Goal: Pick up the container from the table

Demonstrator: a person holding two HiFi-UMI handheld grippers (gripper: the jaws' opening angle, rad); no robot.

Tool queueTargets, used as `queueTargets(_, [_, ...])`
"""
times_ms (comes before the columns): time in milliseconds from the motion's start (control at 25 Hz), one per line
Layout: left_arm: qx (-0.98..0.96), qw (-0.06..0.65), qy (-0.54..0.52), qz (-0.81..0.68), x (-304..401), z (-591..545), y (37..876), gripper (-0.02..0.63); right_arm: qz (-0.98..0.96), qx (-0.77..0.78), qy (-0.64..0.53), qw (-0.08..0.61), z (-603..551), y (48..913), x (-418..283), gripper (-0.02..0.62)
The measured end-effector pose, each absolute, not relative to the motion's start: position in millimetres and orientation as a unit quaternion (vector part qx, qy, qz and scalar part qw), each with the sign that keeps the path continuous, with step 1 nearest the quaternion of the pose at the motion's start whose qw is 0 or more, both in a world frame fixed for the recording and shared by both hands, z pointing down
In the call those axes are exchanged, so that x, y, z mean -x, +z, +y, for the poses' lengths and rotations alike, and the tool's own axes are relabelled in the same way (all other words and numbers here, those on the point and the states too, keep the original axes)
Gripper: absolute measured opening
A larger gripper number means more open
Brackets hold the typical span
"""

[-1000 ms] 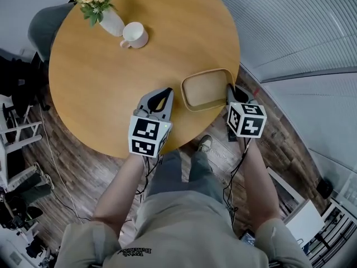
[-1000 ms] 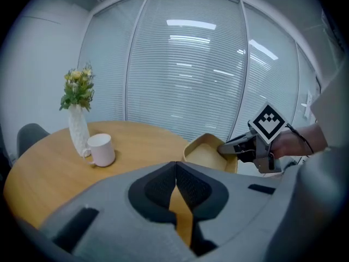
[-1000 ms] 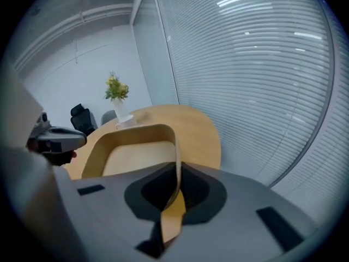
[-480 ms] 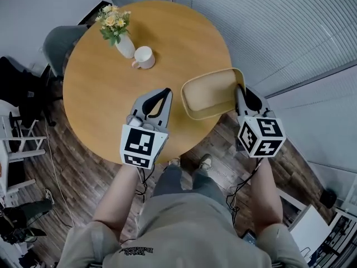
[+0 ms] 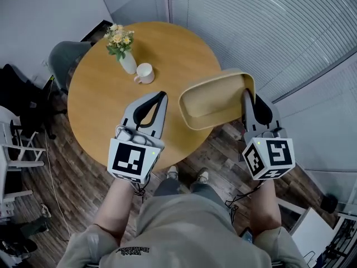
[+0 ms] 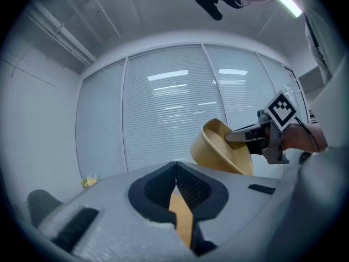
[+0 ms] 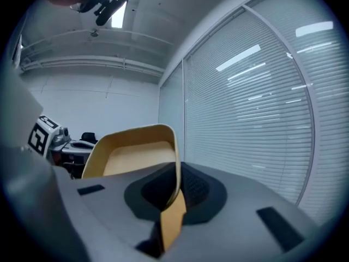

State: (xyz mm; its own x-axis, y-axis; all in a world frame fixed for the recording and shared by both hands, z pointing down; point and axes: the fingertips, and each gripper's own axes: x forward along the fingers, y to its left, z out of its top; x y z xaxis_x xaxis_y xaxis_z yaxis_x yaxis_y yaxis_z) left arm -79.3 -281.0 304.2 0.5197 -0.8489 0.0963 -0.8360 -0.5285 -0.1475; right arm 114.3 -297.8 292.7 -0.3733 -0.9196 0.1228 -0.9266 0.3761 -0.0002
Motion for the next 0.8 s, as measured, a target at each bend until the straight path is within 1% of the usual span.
queueTargets(160, [0.869, 0.046, -0.044, 0.491, 76, -265, 274, 0.02, -0.825, -0.563, -0.001, 0.047, -274, 269, -119, 0.032])
queueTargets(360, [0.863, 0.095, -0.032, 0.495, 72, -246, 260, 0.02, -0.82, -0.569, -0.033, 0.043, -252, 259, -121, 0.032])
queueTargets(640, [0.859, 0.103, -0.041, 0.499, 72, -226, 262, 0.02, -0.819, -0.572, -0.026, 0.034, -228, 260, -130, 0.032])
queueTargets(800, [0.863, 0.096, -0.034, 0.494, 68, -218, 270, 0.02, -0.818, -0.575, -0.02, 0.026, -220, 263, -133, 0.034])
